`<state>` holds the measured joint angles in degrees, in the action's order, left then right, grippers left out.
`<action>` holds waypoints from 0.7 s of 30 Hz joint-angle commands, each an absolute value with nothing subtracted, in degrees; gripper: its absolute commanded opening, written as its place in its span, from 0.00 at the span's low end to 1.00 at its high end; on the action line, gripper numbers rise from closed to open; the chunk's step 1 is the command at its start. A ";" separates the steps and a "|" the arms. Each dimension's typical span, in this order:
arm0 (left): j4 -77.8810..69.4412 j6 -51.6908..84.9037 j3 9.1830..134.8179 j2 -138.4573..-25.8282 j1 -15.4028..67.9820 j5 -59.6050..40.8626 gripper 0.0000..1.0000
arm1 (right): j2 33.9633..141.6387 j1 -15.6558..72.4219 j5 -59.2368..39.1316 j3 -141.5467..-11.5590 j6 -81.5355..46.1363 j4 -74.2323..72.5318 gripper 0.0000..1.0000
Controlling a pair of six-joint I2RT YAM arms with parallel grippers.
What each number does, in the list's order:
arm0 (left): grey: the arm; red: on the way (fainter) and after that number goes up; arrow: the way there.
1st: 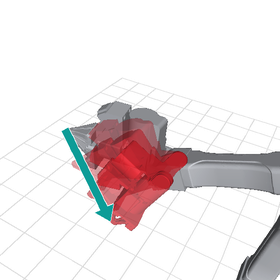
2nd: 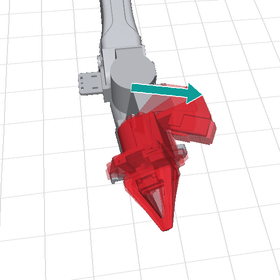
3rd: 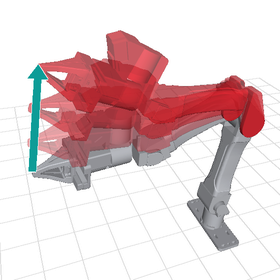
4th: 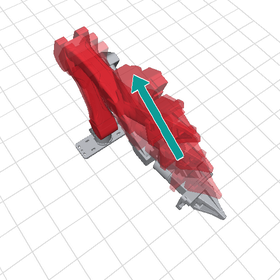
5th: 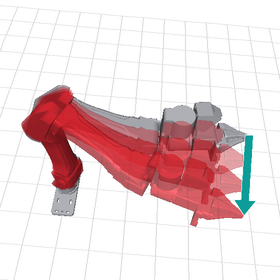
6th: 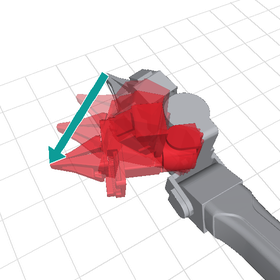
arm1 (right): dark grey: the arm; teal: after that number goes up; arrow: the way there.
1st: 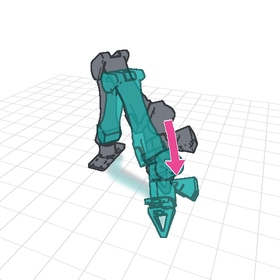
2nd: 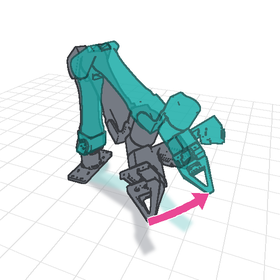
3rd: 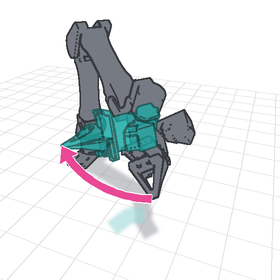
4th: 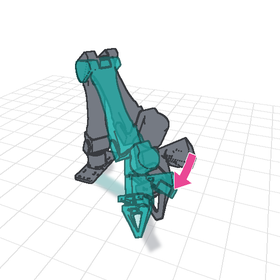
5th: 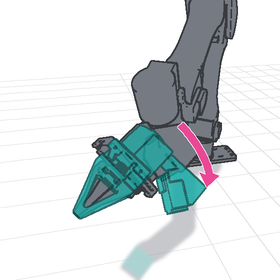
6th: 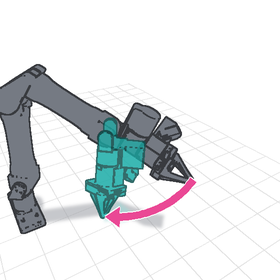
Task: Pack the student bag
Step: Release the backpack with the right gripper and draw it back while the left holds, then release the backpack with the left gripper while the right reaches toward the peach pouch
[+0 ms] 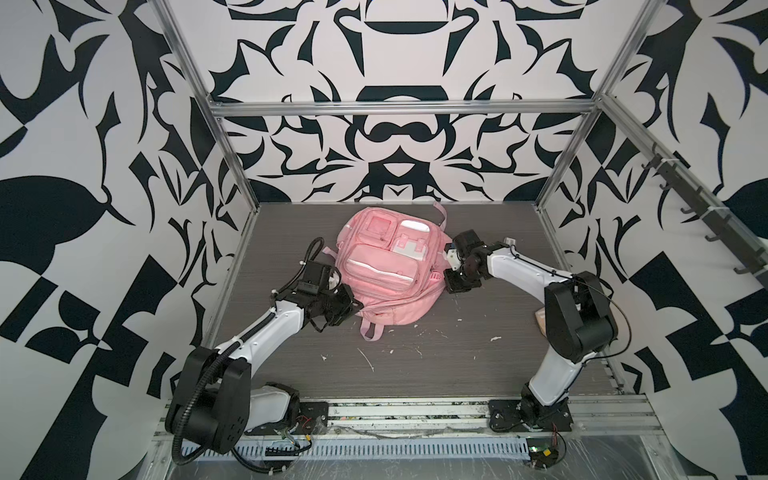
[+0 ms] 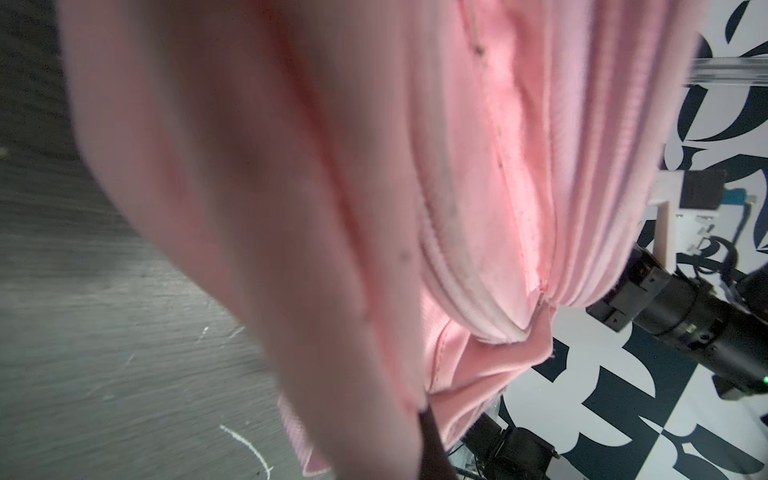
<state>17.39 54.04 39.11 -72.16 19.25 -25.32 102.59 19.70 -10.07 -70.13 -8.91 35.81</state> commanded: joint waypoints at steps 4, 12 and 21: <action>23.38 50.49 37.99 -68.92 17.58 -19.26 0.00 | 100.41 16.98 -8.85 -72.74 -6.51 34.02 0.00; 19.40 52.40 37.88 -69.37 17.58 -20.56 0.00 | 82.97 16.98 -16.68 -62.18 -6.79 30.65 0.62; 19.40 51.68 36.21 -70.92 19.54 -22.94 0.04 | 78.26 12.53 -7.06 -65.71 -7.91 39.67 0.72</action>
